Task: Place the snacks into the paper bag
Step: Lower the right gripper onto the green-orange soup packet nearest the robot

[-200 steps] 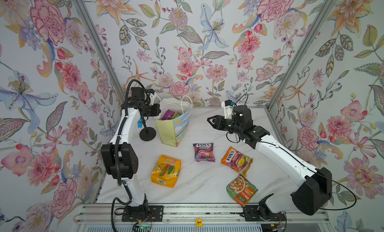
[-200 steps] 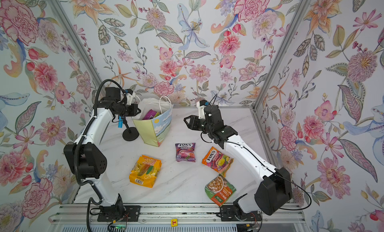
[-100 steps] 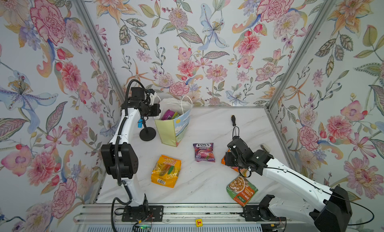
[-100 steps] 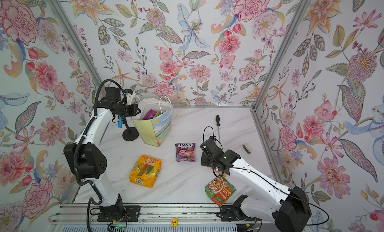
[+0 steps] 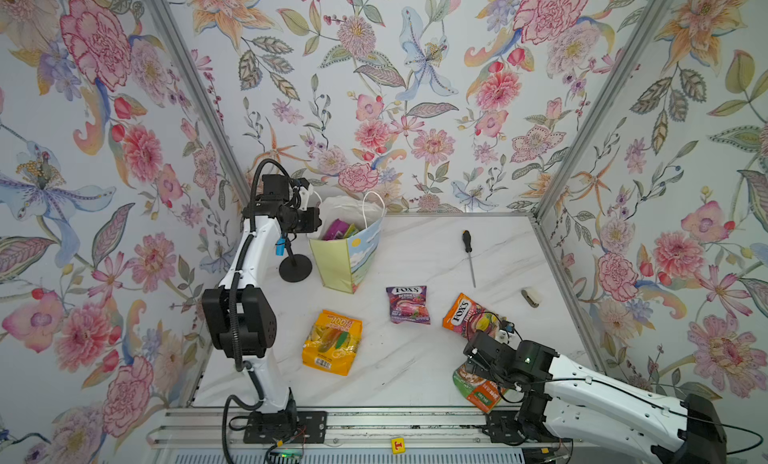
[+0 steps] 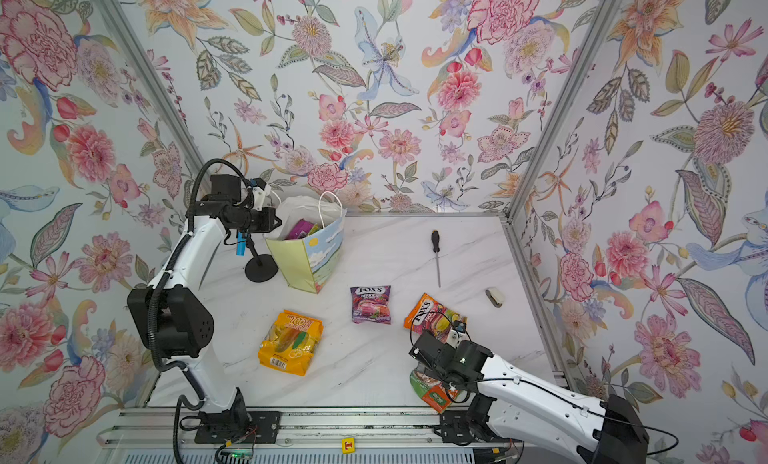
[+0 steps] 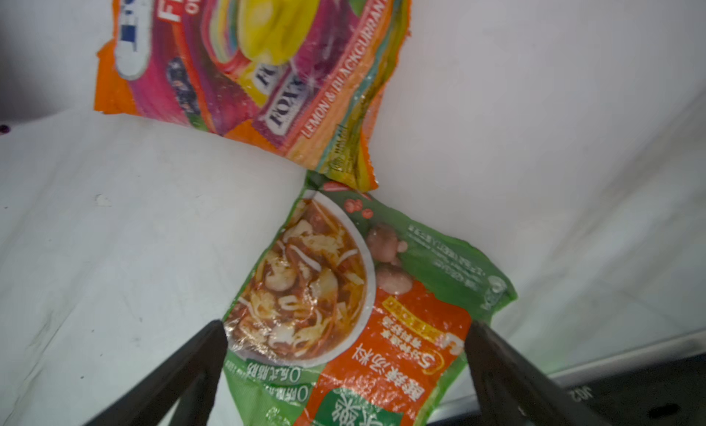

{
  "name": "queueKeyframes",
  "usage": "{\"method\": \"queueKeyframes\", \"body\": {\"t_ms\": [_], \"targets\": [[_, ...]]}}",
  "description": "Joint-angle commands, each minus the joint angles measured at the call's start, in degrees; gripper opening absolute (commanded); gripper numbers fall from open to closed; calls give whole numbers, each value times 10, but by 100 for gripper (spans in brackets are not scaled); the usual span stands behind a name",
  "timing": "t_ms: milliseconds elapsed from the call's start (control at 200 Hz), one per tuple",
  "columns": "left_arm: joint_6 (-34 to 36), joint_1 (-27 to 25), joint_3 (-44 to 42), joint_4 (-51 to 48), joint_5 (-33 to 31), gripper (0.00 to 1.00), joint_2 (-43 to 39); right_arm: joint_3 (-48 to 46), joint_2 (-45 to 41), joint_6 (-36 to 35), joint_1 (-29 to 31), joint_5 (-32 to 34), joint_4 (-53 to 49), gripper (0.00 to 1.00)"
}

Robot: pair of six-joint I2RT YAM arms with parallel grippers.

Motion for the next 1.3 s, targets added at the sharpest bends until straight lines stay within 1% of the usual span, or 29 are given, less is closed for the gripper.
{"method": "queueKeyframes", "body": {"t_ms": [0, 60, 120, 195, 315, 370, 490, 540, 766, 946, 1051, 1161, 1201, 1246, 1291], "targets": [[-1, 7, -5, 1, 6, 2, -20, -34, -44, 56, -22, -24, -13, 99], [-1, 7, -5, 1, 5, 2, -20, -55, -71, 54, -40, -40, 1, 99], [-1, 7, -4, 1, 6, 2, -20, -78, -94, 46, -72, -67, 17, 99], [-1, 8, -5, 1, 5, 2, -21, -95, -104, 27, -101, -93, 29, 99], [-2, 8, -5, 1, 6, 2, -21, -85, -69, -8, -125, -95, 35, 99], [-2, 8, -4, 1, 6, 2, -21, -80, -39, -30, -131, -107, 64, 99], [-1, 8, -4, 0, 5, 2, -23, -92, 7, -42, -129, -149, 162, 100], [-1, 8, -4, 1, 4, 2, -24, -100, 23, -40, -125, -162, 209, 98], [0, 7, -4, 0, 4, 2, -22, -97, 72, -19, -91, -171, 355, 92], [1, 8, -5, 0, 4, 2, -23, -90, 135, -17, -69, -194, 487, 87], [1, 7, -4, 0, 4, 2, -24, -79, 161, -31, -63, -198, 524, 82], [1, 8, -5, 0, 5, 2, -24, -86, 162, -35, -64, -199, 550, 72], [1, 8, -4, 0, 5, 2, -24, -93, 158, -33, -63, -199, 558, 68], [1, 8, -4, 0, 5, 2, -24, -103, 149, -30, -64, -197, 569, 58], [0, 8, -5, 0, 5, 2, -24, -115, 140, -26, -64, -195, 584, 52]]}}
